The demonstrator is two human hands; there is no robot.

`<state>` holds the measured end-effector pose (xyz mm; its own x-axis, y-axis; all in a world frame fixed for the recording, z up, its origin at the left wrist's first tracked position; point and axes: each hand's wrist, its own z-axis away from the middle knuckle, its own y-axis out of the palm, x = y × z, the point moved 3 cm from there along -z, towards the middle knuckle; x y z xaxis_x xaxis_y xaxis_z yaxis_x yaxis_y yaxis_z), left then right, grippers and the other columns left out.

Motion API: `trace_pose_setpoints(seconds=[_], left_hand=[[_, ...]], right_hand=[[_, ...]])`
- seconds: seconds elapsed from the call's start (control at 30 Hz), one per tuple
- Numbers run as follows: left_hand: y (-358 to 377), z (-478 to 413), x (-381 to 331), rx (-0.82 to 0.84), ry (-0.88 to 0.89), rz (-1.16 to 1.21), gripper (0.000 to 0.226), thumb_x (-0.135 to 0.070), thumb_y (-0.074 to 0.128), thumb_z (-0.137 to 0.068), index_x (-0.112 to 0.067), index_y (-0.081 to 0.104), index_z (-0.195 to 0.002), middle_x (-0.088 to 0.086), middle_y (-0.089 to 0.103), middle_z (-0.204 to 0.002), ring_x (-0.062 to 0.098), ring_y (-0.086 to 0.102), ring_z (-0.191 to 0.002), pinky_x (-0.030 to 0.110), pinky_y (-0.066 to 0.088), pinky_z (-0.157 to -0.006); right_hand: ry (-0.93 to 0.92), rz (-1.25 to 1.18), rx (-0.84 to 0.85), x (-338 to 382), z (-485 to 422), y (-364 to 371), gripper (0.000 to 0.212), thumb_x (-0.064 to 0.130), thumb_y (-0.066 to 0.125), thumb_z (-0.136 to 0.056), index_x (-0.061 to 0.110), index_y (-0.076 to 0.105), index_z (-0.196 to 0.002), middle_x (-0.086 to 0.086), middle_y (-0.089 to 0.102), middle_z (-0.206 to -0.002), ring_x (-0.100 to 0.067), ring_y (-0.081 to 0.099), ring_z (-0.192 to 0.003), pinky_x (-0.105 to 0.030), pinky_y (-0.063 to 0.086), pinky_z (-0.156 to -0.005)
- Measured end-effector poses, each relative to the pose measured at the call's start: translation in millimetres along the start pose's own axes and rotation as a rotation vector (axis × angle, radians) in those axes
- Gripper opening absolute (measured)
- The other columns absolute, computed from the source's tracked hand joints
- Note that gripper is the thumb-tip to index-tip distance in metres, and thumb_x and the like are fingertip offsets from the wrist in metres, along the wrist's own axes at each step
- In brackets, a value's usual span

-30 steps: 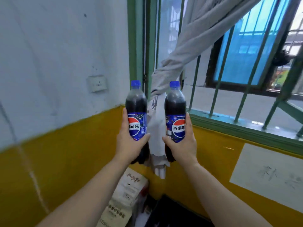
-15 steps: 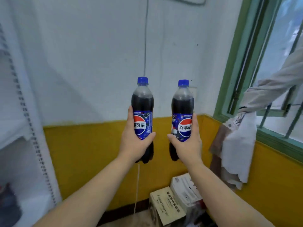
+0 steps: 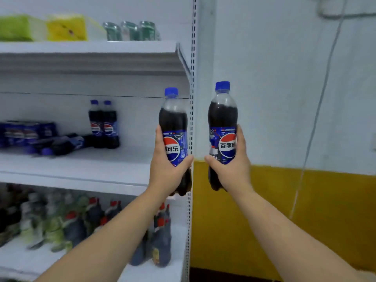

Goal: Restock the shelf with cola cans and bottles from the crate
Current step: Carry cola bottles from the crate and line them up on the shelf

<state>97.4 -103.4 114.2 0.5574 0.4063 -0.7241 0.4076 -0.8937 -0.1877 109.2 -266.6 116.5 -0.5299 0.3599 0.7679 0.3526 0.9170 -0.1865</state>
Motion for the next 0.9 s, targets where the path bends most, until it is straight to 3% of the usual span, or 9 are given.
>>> trace_pose_setpoints(seconds=[0.13, 0.4, 0.6, 0.9], left_hand=[[-83.0, -6.2, 34.0, -0.01, -0.039, -0.109, 0.104, -0.019, 0.073, -0.079, -0.035, -0.003, -0.147, 0.0, 0.038, -0.144, 0.012, 0.047, -0.121, 0.025, 0.039, -0.095], [-188.2, -26.4, 100.4, -0.136, -0.109, -0.174, 0.106, -0.02, 0.074, -0.078, -0.038, -0.004, -0.147, -0.001, 0.038, -0.144, 0.012, 0.047, -0.122, 0.025, 0.037, -0.095], [-206.8, -76.7, 150.4, -0.18, -0.132, -0.119, 0.107, -0.013, 0.075, -0.076, -0.036, -0.001, -0.148, -0.002, 0.036, -0.146, 0.012, 0.044, -0.125, 0.028, 0.037, -0.098], [-201.3, -172.7, 232.3, -0.093, -0.121, -0.068, 0.107, -0.01, 0.077, -0.073, -0.032, 0.005, -0.149, 0.0, 0.037, -0.143, 0.015, 0.043, -0.126, 0.04, 0.041, -0.105]], right_hand=[[0.008, -0.066, 0.082, 24.2, 19.8, 86.4, 0.103, 0.019, 0.079, -0.07, 0.043, 0.013, -0.145, 0.009, 0.046, -0.137, -0.009, 0.051, -0.115, -0.037, 0.047, -0.097], [0.008, -0.139, 0.203, 52.4, 26.7, 217.8, 0.101, 0.016, 0.077, -0.072, 0.04, 0.013, -0.145, 0.008, 0.044, -0.137, -0.006, 0.048, -0.111, -0.026, 0.042, -0.092], [0.008, -0.158, 0.241, 42.7, -6.0, 282.8, 0.1, 0.012, 0.078, -0.07, 0.035, 0.016, -0.144, 0.006, 0.045, -0.135, -0.01, 0.051, -0.114, -0.026, 0.045, -0.092], [0.036, -0.103, 0.157, -1.7, -90.2, 360.8, 0.102, 0.008, 0.079, -0.067, 0.029, 0.017, -0.145, -0.001, 0.049, -0.134, -0.021, 0.053, -0.116, -0.035, 0.047, -0.094]])
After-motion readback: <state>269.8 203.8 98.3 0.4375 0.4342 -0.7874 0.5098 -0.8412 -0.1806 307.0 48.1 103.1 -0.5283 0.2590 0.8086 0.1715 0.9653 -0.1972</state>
